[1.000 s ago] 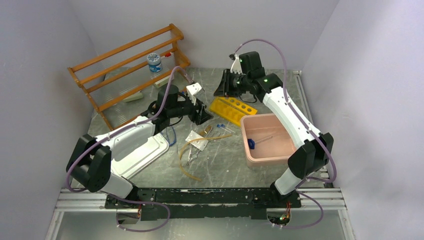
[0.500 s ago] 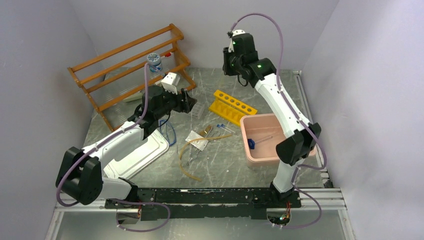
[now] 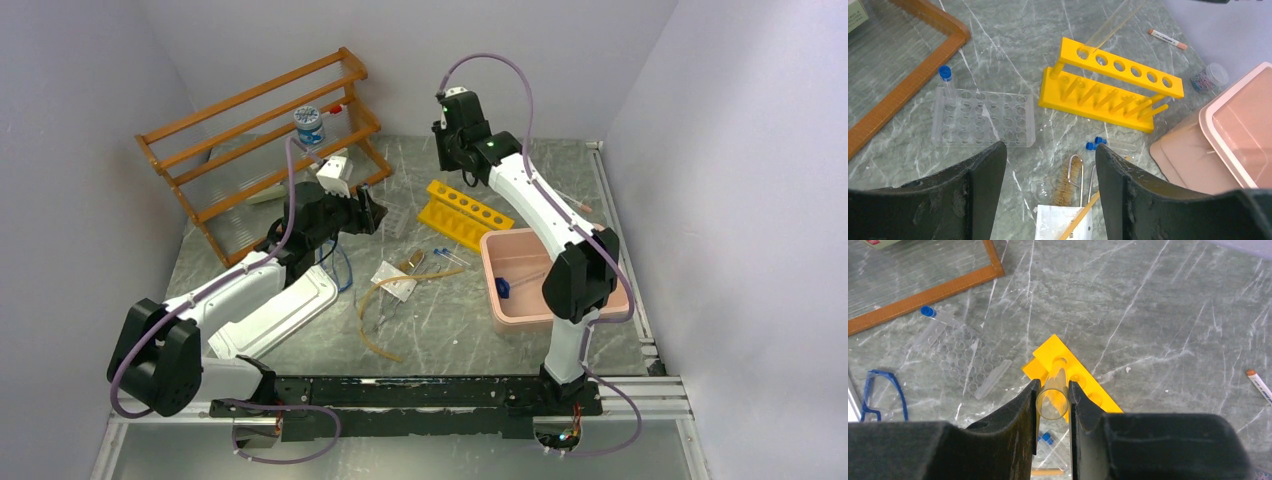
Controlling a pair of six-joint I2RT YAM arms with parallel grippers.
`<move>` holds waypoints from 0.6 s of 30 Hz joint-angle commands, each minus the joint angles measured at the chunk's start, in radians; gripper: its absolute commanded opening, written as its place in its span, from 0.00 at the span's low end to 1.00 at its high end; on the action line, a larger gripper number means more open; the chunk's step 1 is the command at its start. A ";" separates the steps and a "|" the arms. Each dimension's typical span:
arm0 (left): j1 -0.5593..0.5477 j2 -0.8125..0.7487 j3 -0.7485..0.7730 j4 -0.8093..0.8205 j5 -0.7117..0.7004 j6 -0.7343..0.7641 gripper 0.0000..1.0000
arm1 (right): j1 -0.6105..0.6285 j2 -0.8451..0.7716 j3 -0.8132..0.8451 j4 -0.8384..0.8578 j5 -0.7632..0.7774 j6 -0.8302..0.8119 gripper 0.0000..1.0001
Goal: Organize the chemistry lab equipment
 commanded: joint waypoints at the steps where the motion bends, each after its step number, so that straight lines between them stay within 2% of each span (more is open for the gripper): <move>1: 0.007 -0.029 0.003 0.032 0.010 -0.002 0.69 | 0.010 0.006 -0.022 0.073 0.008 -0.020 0.13; 9: 0.007 -0.034 0.004 0.017 0.007 0.013 0.69 | 0.010 0.038 -0.065 0.111 0.020 -0.034 0.13; 18: 0.008 -0.030 0.015 0.012 0.029 -0.003 0.69 | 0.010 0.056 -0.148 0.350 -0.031 -0.112 0.13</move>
